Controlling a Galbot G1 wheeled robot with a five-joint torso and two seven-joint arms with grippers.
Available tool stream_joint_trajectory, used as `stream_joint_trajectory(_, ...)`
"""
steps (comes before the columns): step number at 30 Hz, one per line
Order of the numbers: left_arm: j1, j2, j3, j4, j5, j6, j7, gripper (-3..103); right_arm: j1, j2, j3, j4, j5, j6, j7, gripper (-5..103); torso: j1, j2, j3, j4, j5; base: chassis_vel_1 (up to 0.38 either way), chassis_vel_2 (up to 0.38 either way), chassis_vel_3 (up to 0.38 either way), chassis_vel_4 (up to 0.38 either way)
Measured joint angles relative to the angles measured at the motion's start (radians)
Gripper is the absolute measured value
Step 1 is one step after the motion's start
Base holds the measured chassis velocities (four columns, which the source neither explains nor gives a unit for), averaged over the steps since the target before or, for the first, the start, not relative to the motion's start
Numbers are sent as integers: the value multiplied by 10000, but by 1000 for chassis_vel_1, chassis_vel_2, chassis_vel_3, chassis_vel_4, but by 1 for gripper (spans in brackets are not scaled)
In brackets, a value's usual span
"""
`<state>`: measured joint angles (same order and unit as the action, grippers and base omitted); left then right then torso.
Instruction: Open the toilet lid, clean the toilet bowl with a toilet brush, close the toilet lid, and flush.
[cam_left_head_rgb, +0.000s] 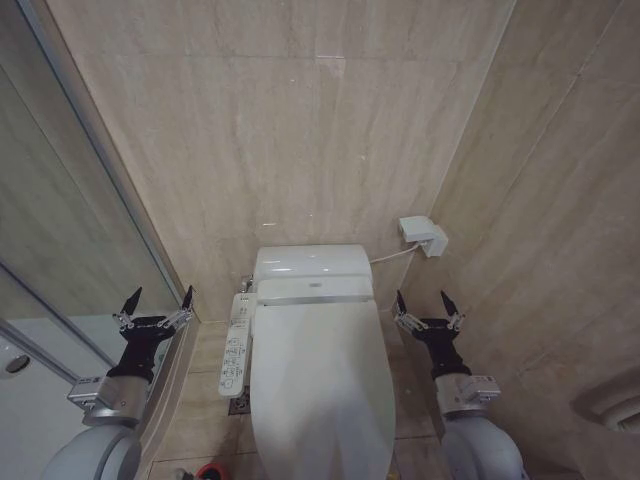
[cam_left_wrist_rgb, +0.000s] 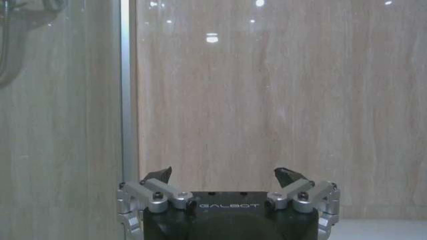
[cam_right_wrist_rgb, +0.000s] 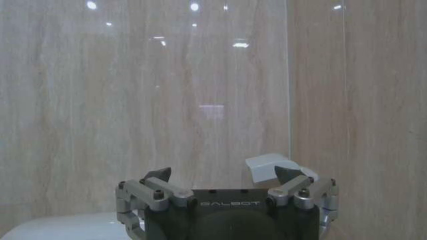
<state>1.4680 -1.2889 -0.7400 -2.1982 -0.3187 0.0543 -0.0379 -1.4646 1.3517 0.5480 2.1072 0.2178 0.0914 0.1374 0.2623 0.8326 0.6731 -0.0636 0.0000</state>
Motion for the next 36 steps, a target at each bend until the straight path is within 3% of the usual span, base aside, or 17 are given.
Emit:
stream_joint_trajectory(8,-76,-104,469,1574,198,-1208,-200,100,0,0,0,0,0,-1,0,100,1,0,0,0,-2,0,0,0,0)
stream_joint_trajectory(21,-350,27,488,2109,-151,-1457,-189,100,0,0,0,0,0,-1,0,100,0,1,0,0,0,0,0,0,0)
stream_joint_trajectory(36,-717,-35,763,2601,51,-1462,-167,100,0,0,0,0,0,-1,0,100,0,1,-1,0,0,0,0,0,0)
